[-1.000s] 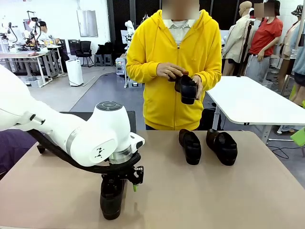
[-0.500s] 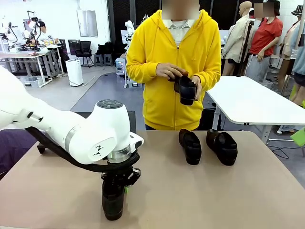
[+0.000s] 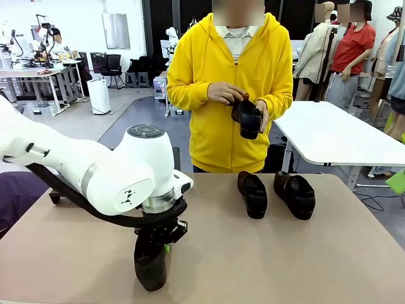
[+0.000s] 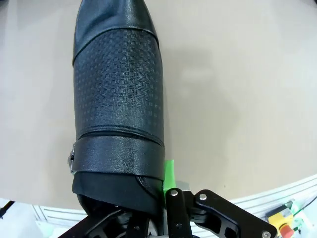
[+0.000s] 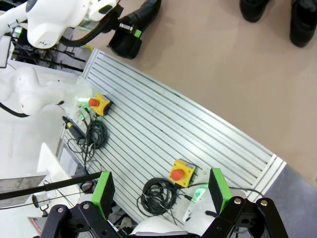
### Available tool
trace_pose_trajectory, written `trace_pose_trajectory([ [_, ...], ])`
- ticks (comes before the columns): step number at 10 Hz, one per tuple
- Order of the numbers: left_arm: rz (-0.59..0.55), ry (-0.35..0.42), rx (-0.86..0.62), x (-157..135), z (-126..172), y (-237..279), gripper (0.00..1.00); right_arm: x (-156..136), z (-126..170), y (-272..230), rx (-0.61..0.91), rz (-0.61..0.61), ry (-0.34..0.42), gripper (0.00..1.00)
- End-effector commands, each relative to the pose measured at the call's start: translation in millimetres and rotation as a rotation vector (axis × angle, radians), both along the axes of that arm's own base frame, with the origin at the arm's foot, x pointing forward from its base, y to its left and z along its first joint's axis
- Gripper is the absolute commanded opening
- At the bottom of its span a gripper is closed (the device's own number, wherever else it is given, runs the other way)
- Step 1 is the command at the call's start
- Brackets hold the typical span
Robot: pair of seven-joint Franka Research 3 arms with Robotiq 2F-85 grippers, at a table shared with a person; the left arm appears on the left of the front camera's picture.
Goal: Organize the shoes by placing them on the stand.
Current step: Place the Shoe from the middle of the table onto the Shoes Stand.
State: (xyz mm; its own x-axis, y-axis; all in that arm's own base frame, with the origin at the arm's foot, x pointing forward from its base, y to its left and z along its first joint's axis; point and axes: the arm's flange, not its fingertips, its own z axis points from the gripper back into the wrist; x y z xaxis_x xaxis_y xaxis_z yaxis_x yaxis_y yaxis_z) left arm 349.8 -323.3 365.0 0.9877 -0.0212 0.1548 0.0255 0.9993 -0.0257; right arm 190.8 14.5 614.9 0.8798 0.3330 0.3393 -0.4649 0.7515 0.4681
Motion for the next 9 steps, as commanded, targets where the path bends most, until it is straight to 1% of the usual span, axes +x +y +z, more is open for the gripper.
trace_pose_trajectory([
  [1, -0.125, -0.037, -0.027, -19, 27, 8, 0.00, 2, 2, -1, 0.003, 0.024, -0.012, 1.00],
  [2, -0.223, -0.055, -0.027, -35, 50, 11, 0.00, 2, 2, -1, 0.003, 0.024, -0.012, 1.00],
  [3, -0.322, -0.108, -0.031, -59, 79, 16, 0.00, 2, 2, -1, 0.003, 0.024, -0.012, 1.00],
  [4, -0.341, -0.157, -0.026, -83, 104, 22, 0.00, 2, 2, -1, 0.003, 0.024, -0.012, 1.00],
  [5, -0.350, -0.234, -0.035, -112, 124, 29, 0.00, 2, 2, -1, 0.003, 0.024, -0.012, 1.00],
  [6, -0.214, -0.341, 0.015, -134, 133, 38, 0.00, 2, 2, -1, 0.003, 0.024, -0.012, 1.00],
  [7, -0.144, -0.407, 0.027, -154, 135, 48, 0.00, 2, 2, -1, 0.003, 0.024, -0.012, 1.00],
  [8, -0.083, -0.450, 0.022, -165, 132, 57, 0.00, 2, 2, -1, 0.003, 0.024, -0.012, 1.00],
  [9, -0.248, -0.318, -0.012, -134, 140, 30, 0.00, 2, 2, -1, 0.003, 0.024, -0.012, 1.00],
])
